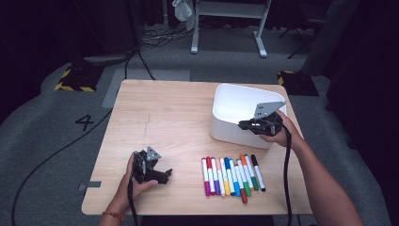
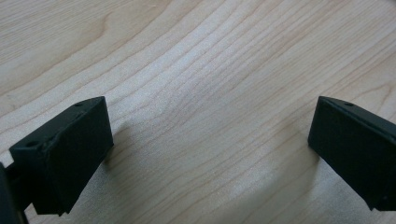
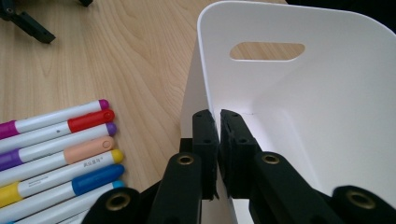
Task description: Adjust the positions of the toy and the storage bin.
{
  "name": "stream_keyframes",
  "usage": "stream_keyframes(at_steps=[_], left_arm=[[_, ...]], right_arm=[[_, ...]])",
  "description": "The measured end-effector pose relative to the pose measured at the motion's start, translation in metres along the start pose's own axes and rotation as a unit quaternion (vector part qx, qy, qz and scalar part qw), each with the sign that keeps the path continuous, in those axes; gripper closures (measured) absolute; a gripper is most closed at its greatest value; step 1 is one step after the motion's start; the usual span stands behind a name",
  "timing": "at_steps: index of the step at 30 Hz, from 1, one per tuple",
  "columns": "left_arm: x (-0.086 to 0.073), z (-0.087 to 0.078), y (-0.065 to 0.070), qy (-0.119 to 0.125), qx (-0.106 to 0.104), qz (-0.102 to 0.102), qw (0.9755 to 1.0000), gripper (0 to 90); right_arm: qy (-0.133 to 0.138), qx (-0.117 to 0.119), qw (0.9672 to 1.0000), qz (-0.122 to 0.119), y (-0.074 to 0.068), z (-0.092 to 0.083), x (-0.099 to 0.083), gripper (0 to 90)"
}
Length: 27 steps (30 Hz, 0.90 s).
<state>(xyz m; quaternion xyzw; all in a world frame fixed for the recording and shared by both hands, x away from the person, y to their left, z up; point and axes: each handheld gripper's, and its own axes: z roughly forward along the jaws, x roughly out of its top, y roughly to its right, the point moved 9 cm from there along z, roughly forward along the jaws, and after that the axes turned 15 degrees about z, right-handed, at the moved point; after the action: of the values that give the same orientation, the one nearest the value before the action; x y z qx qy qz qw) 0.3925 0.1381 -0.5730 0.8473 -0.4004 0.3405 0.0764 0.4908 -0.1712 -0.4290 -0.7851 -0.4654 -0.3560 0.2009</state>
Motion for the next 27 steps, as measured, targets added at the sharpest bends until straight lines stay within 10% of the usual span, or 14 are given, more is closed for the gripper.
stream_keyframes(at_steps=[27], left_arm=[[0.0, 0.0, 0.0, 0.001, 0.0, -0.001, 1.0, 0.0]], right_arm=[[0.004, 0.08, 0.9945, -0.067, -0.054, 0.013, 0.012, 84.7]])
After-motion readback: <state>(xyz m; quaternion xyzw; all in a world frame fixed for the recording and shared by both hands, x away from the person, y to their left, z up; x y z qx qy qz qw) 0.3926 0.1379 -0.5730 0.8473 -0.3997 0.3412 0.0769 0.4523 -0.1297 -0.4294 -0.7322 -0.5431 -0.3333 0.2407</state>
